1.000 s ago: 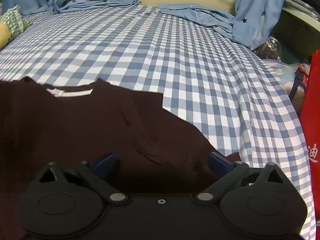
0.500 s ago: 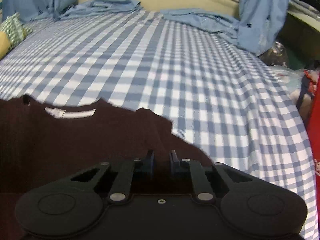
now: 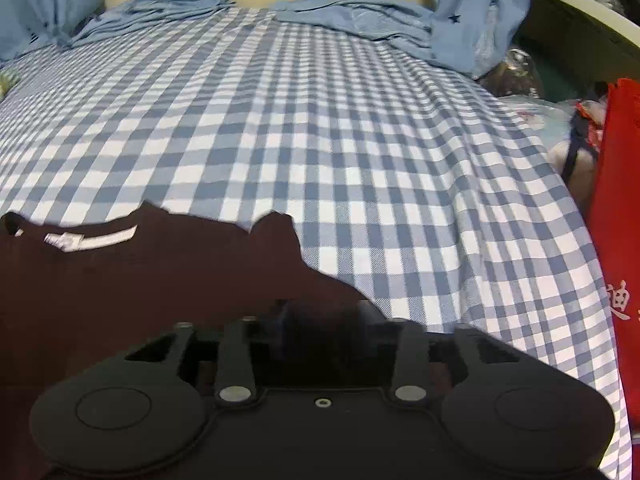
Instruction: Fold small clothes
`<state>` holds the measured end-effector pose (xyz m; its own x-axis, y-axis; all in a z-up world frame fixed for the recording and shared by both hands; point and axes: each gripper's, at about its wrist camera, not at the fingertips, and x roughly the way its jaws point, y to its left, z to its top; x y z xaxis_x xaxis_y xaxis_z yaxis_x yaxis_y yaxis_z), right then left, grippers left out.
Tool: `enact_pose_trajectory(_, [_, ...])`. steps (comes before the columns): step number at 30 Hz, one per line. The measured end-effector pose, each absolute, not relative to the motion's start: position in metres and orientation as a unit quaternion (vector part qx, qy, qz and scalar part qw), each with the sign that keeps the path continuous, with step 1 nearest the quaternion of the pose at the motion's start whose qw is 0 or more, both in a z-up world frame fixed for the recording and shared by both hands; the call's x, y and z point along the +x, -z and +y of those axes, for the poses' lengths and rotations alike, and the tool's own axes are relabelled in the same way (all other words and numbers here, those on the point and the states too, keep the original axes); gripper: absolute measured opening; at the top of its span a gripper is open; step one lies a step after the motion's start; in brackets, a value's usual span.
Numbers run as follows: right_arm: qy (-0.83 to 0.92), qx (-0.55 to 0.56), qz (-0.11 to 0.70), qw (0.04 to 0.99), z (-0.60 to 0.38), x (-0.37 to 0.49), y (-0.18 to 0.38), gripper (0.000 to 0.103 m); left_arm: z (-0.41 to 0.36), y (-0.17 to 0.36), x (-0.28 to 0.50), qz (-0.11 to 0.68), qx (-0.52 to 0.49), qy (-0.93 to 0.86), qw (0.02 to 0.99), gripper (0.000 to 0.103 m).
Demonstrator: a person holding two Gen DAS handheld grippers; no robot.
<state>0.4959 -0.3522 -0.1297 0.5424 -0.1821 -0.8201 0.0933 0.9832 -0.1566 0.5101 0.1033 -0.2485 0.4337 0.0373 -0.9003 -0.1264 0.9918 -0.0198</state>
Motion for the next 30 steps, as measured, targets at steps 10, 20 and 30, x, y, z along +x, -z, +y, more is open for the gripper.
enact_pose_trajectory(10, [0.095, -0.032, 0.468, 0.878, -0.361, 0.452, 0.122, 0.098, 0.114, 0.234, 0.489, 0.517, -0.082, -0.053, 0.85, 0.102])
enact_pose_trajectory(20, [0.062, -0.064, 0.409, 0.908, -0.315, 0.39, 0.093, 0.102, 0.128, 0.219, 0.433, 0.483, -0.168, -0.082, 0.856, 0.102])
enact_pose_trajectory(30, [0.007, -0.076, 0.411, 0.908, -0.252, 0.352, 0.112, 0.102, 0.14, 0.22, 0.372, 0.479, -0.203, -0.125, 0.845, 0.102])
